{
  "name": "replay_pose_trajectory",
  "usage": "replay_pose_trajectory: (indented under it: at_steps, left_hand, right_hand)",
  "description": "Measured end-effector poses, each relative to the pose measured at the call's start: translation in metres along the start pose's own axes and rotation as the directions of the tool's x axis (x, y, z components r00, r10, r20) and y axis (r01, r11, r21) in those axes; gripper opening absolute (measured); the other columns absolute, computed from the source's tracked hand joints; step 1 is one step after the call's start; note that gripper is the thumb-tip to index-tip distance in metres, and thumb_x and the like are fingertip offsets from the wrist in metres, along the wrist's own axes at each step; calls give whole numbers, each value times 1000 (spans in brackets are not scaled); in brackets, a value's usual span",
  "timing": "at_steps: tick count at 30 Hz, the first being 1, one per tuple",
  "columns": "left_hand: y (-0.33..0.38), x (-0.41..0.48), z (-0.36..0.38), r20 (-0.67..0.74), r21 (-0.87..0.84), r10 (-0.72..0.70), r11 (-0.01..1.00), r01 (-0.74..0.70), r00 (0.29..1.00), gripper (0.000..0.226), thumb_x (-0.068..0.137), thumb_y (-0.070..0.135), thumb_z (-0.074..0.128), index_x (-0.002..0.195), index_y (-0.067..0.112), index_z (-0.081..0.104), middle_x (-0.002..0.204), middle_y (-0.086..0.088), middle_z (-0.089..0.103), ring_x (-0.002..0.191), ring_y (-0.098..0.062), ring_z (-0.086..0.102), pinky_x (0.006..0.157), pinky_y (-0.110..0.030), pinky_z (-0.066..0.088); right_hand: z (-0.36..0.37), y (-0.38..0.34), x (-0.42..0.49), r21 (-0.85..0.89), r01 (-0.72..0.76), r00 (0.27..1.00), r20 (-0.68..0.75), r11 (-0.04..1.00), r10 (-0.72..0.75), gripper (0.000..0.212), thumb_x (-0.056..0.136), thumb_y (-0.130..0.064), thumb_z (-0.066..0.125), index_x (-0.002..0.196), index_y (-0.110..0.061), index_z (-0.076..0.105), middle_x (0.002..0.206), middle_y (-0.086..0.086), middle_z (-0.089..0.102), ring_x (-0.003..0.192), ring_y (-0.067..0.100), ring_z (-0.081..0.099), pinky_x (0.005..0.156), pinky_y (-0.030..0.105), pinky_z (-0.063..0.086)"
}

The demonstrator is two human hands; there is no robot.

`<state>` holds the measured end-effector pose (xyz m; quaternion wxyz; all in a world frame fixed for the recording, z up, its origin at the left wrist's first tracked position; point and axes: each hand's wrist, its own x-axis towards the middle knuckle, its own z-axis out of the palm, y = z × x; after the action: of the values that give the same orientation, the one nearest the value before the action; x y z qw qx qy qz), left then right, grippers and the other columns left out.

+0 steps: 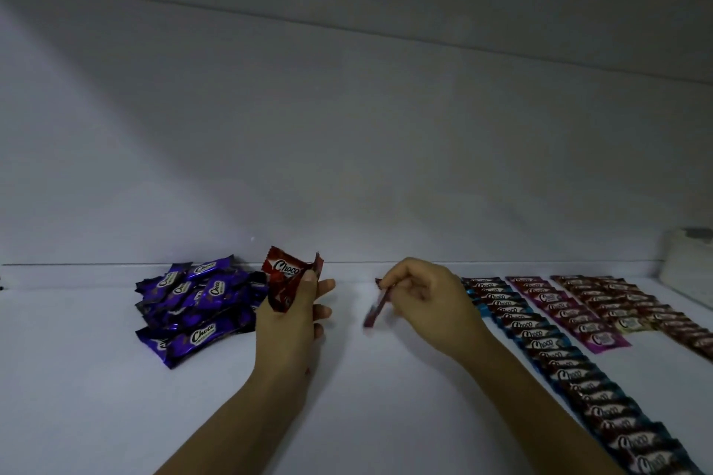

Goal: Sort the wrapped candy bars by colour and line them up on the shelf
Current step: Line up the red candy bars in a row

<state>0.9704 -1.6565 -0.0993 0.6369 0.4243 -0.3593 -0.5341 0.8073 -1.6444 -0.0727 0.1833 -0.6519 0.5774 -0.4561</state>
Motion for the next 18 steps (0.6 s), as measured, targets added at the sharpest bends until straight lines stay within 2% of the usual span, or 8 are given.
replay_pose_trajectory:
  at_steps: [1, 3, 5, 7, 9, 11, 14, 18]
  left_hand:
    - [-1, 0, 0, 3, 14, 5, 1000, -5, 1000, 9, 94, 29, 55, 94, 23, 62, 90, 7, 74, 66, -8, 57, 54, -20, 44]
    - [-2, 1, -1, 18, 54, 18, 998, -19, 1000, 11, 95, 29, 54, 98, 23, 63, 89, 8, 73, 61, -4, 59, 50, -17, 45]
    - [-4, 2, 0, 47, 80, 28, 996, -31, 999, 13, 94, 29, 54, 99, 20, 63, 89, 7, 73, 55, 0, 59, 47, -14, 45]
    - [-5, 2, 1, 74, 114, 32, 993, -41, 997, 15, 94, 30, 54, 99, 19, 63, 91, 7, 73, 52, 2, 58, 49, -15, 45]
    - [-6, 1, 2, 94, 149, 42, 987, -56, 995, 18, 94, 31, 53, 101, 18, 64, 94, 6, 72, 55, 1, 58, 52, -16, 44]
    - [-7, 1, 2, 107, 176, 50, 982, -68, 993, 24, 94, 30, 52, 107, 14, 64, 92, 6, 71, 57, 0, 58, 52, -15, 45]
    - [-8, 2, 2, 119, 201, 53, 977, -76, 991, 31, 94, 31, 52, 112, 8, 64, 89, 5, 69, 51, 4, 57, 50, -13, 45]
    - [-10, 2, 2, 121, 218, 63, 972, -88, 991, 31, 94, 32, 52, 109, 9, 66, 83, 6, 68, 53, 0, 57, 57, -19, 41]
  right_hand:
    - [0, -1, 1, 57, -15, 999, -31, 998, 17, 15, 83, -8, 63, 75, -19, 68, 74, 0, 67, 68, 18, 65, 69, 35, 53]
    - [-2, 2, 3, 110, -29, 995, -90, 994, 39, 9, 81, -10, 68, 77, -18, 64, 73, -2, 66, 64, 13, 63, 59, 26, 50]
    - [-7, 8, 5, 50, -56, 994, -87, 997, 61, 21, 82, -4, 69, 87, -20, 56, 72, -1, 61, 55, 6, 53, 53, 18, 42]
    - [-9, 11, 3, -12, -95, 994, 51, 995, 95, 33, 82, -2, 68, 100, -23, 51, 78, 1, 64, 58, 2, 55, 54, 15, 42]
    - [-6, 15, 0, -98, -64, 974, 210, 993, 84, 38, 81, 0, 67, 110, -20, 53, 91, 4, 69, 78, 9, 62, 65, 11, 45]
    - [-2, 17, -2, -251, 9, 956, 285, 968, 65, 40, 84, -6, 66, 120, -19, 55, 107, 1, 65, 96, 9, 58, 78, 7, 42]
    - [-5, 18, 0, -491, 80, 977, 211, 868, 29, 35, 91, -26, 61, 125, -23, 58, 117, -3, 58, 109, 11, 48, 96, 25, 36]
    - [-8, 22, 1, -655, 115, 970, 235, 747, 57, 27, 92, -38, 57, 117, -32, 66, 117, -6, 55, 114, 15, 42, 92, 27, 22]
